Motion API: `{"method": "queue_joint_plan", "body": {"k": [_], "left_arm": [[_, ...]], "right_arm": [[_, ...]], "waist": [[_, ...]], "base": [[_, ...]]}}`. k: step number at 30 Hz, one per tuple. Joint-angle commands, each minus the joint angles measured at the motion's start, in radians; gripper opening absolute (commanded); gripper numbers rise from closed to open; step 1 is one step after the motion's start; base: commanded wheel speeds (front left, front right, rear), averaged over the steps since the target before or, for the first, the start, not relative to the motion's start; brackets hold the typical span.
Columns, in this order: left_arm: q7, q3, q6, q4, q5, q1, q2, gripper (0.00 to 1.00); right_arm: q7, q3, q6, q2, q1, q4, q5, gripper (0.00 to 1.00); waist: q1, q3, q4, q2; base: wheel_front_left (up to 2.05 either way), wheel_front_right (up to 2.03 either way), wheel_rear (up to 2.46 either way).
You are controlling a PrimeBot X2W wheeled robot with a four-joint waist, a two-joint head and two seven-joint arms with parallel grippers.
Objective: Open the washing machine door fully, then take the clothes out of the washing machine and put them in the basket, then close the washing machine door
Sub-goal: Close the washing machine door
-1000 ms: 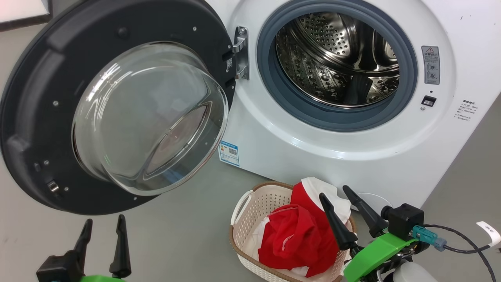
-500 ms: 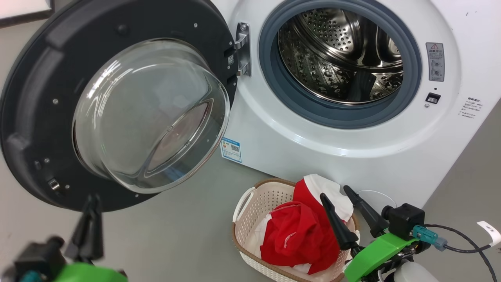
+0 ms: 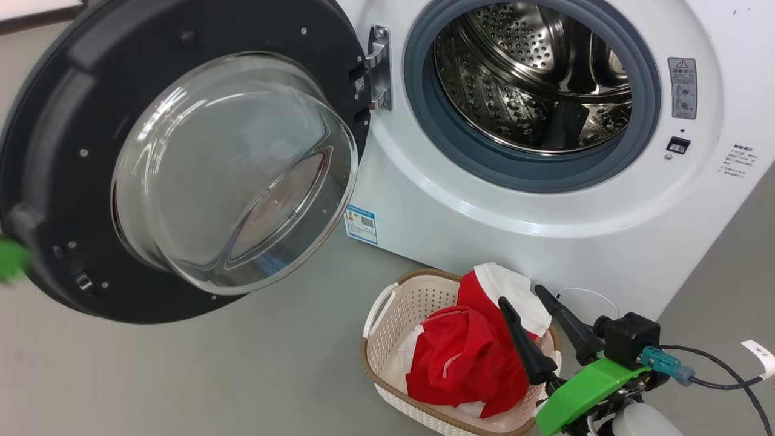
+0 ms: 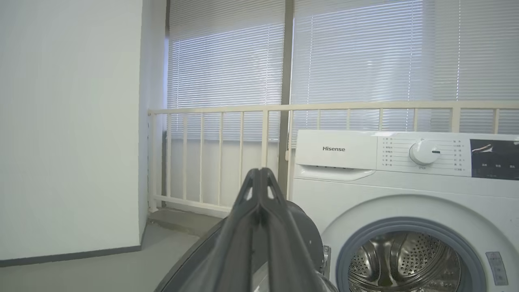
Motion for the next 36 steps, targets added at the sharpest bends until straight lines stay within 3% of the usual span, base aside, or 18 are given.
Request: {"method": "queue_joint_plan", "body": {"k": [1,7,17,27,36], "left_arm": [[0.021,0.066,-0.012,0.022,-0.053,-0.085,0.049,0.00],[0.101,0.141,-0.049,0.311,-0.228,-0.286,0.063,0.00],[0.144,0.243,-0.104,0.840,-0.382,-0.480,0.096,0.00],[0.149,0.301,-0.126,1.134,-0.448,-0.537,0.112,0.00],[0.194,0.314,-0.151,1.305,-0.473,-0.547,0.135,0.00]], "right_arm": [[-0.006,0.016,0.007,-0.005,-0.036,-0.023,-0.001,1.00],[-0.006,0.017,0.007,-0.006,-0.033,-0.024,-0.002,1.00],[-0.006,0.010,0.007,-0.020,-0.041,-0.030,-0.018,1.00],[-0.006,0.017,0.007,-0.033,-0.082,-0.026,-0.036,1.00],[-0.006,0.016,0.007,-0.043,-0.114,-0.017,-0.047,1.00]], "waist": [[0.0000,0.002,-0.001,0.0000],[0.0000,0.009,-0.005,0.0000],[0.0000,0.059,-0.034,0.0000],[0.0000,0.140,-0.066,0.0000],[0.0000,0.190,-0.109,0.0000]], "base": [[0.00,0.00,0.00],[0.00,0.00,0.00],[0.00,0.00,0.00],[0.00,0.00,0.00],[0.00,0.00,0.00]]}}
